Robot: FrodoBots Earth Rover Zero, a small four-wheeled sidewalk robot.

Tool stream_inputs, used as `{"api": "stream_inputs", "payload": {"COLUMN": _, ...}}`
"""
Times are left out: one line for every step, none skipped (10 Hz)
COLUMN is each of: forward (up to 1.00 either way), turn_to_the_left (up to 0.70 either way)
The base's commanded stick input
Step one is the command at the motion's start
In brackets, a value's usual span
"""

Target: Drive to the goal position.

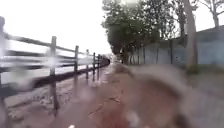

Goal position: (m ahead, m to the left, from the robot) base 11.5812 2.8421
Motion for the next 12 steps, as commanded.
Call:
{"api": "stream_inputs", "payload": {"forward": 1.0, "turn_to_the_left": 0.0}}
{"api": "stream_inputs", "payload": {"forward": 1.0, "turn_to_the_left": 0.0}}
{"api": "stream_inputs", "payload": {"forward": 1.0, "turn_to_the_left": 0.0}}
{"api": "stream_inputs", "payload": {"forward": 1.0, "turn_to_the_left": 0.0}}
{"api": "stream_inputs", "payload": {"forward": 1.0, "turn_to_the_left": 0.0}}
{"api": "stream_inputs", "payload": {"forward": 1.0, "turn_to_the_left": 0.0}}
{"api": "stream_inputs", "payload": {"forward": 1.0, "turn_to_the_left": 0.0}}
{"api": "stream_inputs", "payload": {"forward": 1.0, "turn_to_the_left": 0.0}}
{"api": "stream_inputs", "payload": {"forward": 1.0, "turn_to_the_left": -0.03}}
{"api": "stream_inputs", "payload": {"forward": 1.0, "turn_to_the_left": -0.23}}
{"api": "stream_inputs", "payload": {"forward": 1.0, "turn_to_the_left": -0.27}}
{"api": "stream_inputs", "payload": {"forward": 1.0, "turn_to_the_left": -0.05}}
